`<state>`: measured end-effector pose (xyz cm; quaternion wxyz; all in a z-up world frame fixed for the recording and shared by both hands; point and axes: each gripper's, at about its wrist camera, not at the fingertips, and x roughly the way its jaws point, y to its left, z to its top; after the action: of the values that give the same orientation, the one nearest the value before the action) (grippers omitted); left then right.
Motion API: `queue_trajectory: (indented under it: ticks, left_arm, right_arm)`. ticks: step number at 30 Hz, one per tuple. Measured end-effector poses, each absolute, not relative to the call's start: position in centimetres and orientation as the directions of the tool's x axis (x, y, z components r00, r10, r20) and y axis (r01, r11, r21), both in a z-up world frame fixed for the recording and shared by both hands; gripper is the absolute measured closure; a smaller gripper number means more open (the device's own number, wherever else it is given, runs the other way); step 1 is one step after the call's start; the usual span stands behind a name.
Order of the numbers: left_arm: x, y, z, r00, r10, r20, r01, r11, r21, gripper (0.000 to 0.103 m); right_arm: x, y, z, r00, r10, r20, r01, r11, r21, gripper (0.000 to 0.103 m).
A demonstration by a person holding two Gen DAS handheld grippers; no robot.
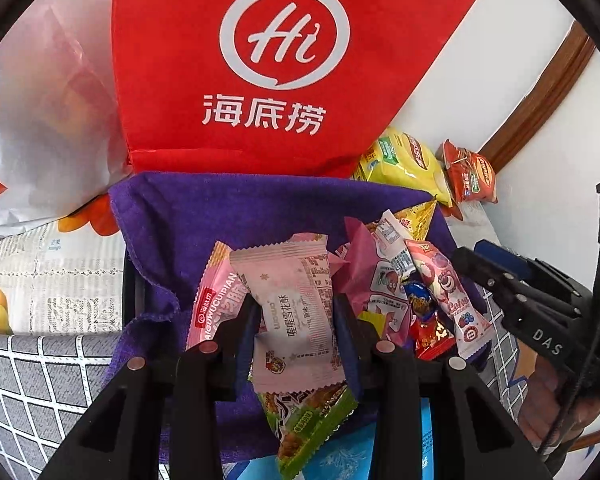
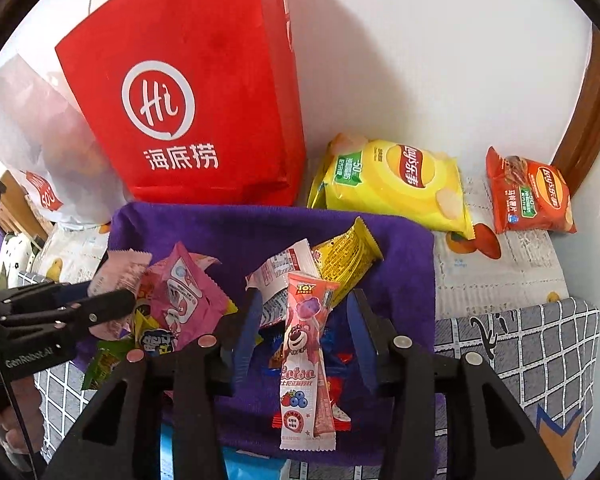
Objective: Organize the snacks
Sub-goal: 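Lower both packets onto the towel and open both tools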
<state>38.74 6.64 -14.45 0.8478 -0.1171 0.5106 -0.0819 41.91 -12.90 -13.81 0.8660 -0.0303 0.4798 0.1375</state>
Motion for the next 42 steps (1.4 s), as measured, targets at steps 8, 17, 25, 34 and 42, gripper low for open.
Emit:
queue_trajectory:
  ticks: [8, 17, 25, 34, 42]
  left_arm:
    - [39.0, 6.6, -14.9, 0.45, -0.246, -0.859, 0.012, 0.963, -0.27, 0.068]
    - [39.1, 5.9, -14.9, 0.446, -0.221, -0.867, 0.025, 0.972, -0.235, 0.064]
    - [39.0, 6.2, -14.0, 0.474, -0.231, -0.85, 0.026, 0.968, -0.249, 0.05]
    - [38.2, 6.5, -11.9, 0.542, -0.215, -0.812, 0.029, 0.971, -0.238, 0.033]
    - [37.5, 6.2, -10.6, 0.571, -0.155, -0.806, 0.029, 0.985, -0.169, 0.03]
  right_arm:
    - [41.5, -12.6, -13.4, 0.513, 0.218, -0.83, -0.283, 0.956, 0.076, 0.055]
    - [41.5, -12.6, -13.6, 0.509, 0.216, -0.833, -0.282, 0.956, 0.076, 0.055]
    - [41.4, -12.4, -13.6, 0.503, 0.219, -0.836, -0.288, 0.955, 0.077, 0.055]
    - [40.9, -12.0, -13.0, 0.511, 0.226, -0.83, -0.304, 0.95, 0.071, 0.054]
    - [41.3, -12.2, -13.4, 0.507, 0.206, -0.837, -0.28, 0.958, 0.066, 0.053]
